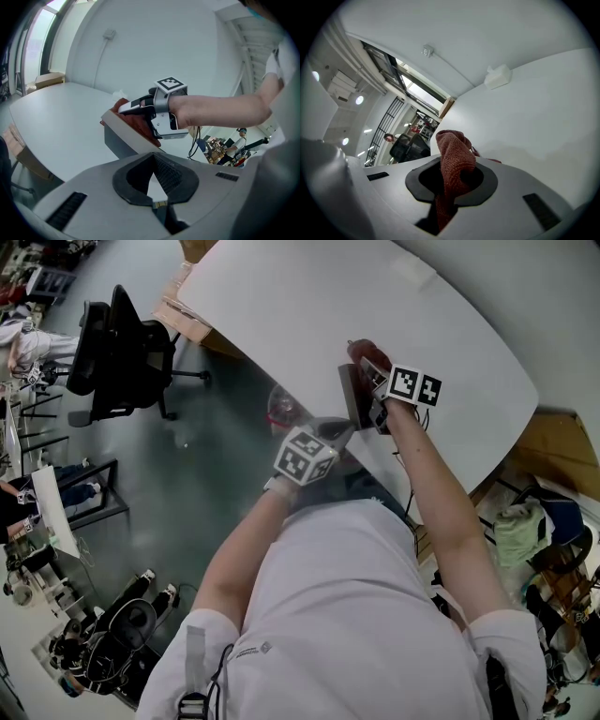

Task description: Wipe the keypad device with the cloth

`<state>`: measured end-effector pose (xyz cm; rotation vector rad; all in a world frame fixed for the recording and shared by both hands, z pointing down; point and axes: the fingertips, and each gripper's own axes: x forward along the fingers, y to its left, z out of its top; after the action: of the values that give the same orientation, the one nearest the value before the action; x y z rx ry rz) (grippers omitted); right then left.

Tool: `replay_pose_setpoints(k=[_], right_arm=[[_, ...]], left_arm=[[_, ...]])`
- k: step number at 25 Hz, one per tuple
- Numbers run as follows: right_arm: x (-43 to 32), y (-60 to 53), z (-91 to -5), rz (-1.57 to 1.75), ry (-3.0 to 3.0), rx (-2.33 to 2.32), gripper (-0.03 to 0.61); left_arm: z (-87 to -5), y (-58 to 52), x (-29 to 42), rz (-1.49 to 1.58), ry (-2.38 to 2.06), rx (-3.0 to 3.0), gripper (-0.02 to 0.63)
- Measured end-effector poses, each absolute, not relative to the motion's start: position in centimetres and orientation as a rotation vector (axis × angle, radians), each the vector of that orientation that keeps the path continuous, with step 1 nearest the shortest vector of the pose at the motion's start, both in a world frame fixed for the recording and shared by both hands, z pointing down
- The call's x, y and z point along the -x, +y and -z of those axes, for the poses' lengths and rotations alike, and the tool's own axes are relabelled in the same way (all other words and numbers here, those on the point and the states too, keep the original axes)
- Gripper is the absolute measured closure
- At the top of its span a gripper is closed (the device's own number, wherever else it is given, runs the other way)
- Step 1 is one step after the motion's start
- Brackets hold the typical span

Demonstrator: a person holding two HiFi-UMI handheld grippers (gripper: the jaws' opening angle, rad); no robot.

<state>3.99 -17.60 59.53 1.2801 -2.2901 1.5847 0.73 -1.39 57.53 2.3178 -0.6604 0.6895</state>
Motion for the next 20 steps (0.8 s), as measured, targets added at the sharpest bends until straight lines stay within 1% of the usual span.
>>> replay_pose_setpoints(k=[20], right_arm=[[-7.6,-16.9,-63.1,-1.591,-2.194,-1.405,0.523]], left_arm=[[-57.7,-1.7,-0.1,-0.686,-0.670,-2.320,0.603]])
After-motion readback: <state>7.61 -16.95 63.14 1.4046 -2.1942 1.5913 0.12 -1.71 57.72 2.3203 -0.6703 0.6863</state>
